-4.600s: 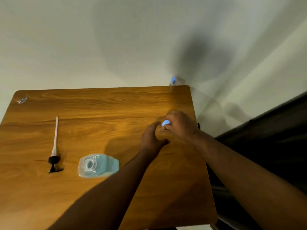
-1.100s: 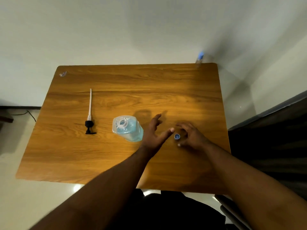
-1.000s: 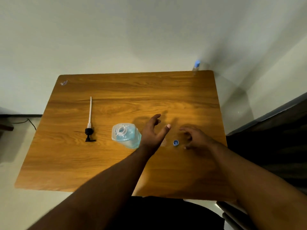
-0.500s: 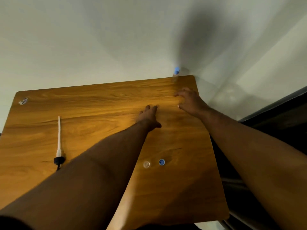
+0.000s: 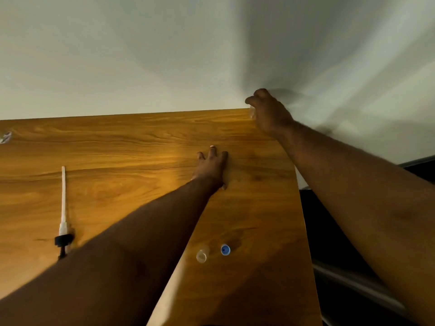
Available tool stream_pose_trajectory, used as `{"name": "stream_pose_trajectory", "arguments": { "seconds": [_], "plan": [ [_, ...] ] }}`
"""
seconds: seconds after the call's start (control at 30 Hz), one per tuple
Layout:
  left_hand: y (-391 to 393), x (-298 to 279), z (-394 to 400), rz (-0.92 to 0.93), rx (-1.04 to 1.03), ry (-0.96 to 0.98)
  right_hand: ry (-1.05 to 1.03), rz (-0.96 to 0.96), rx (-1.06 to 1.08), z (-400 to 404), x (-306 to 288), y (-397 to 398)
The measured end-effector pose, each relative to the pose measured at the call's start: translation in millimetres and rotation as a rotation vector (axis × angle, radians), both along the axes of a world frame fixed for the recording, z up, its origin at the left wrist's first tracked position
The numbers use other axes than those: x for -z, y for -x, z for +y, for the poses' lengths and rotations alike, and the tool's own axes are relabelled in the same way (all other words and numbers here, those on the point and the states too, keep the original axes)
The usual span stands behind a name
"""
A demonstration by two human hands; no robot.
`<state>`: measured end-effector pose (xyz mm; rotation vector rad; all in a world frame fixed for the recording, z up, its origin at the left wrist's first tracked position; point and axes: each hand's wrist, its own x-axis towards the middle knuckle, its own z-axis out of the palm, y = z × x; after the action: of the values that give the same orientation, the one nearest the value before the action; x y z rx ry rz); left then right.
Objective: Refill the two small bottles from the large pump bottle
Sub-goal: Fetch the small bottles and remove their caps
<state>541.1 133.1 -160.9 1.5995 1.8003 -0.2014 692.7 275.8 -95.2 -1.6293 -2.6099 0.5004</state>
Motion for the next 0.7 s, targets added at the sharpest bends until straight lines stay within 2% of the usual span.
{"name": "stream_pose_trajectory", "arguments": {
  "seconds": [0.13,0.3,0.37,0.47,0.6,0.7],
  "plan": [
    [2.1,1.7,-0.6,0.03,0.012,-0.022,-0.065,-0.026,-0.018,3.3,6.5,1.7],
    [1.6,2.4,-0.5,0.055,0.023,0.021,0.02,0.028,0.145,7.4,8.1,3.4],
    [1.5,3.5,0.2,0.052,0.027,0.066,0.026,0.046,0.14,4.2,7.8,-2.7],
    [3.4,1.9,2.1,-0.035,-0.024,0.088,-0.007,0.096,0.108,-8.2,3.9,-12.6],
    [2.5,-20.1,-3.2,-0.18,-0.268,-0.159,0.078,0.216,0.038,-46.2,-12.4,-14.5],
    [-7.0,-45.0,-23.1,-0.34,-0.376,-0.32,0.146,0.262,-0.052,-95.3,-29.4,-8.6]
  ]
}}
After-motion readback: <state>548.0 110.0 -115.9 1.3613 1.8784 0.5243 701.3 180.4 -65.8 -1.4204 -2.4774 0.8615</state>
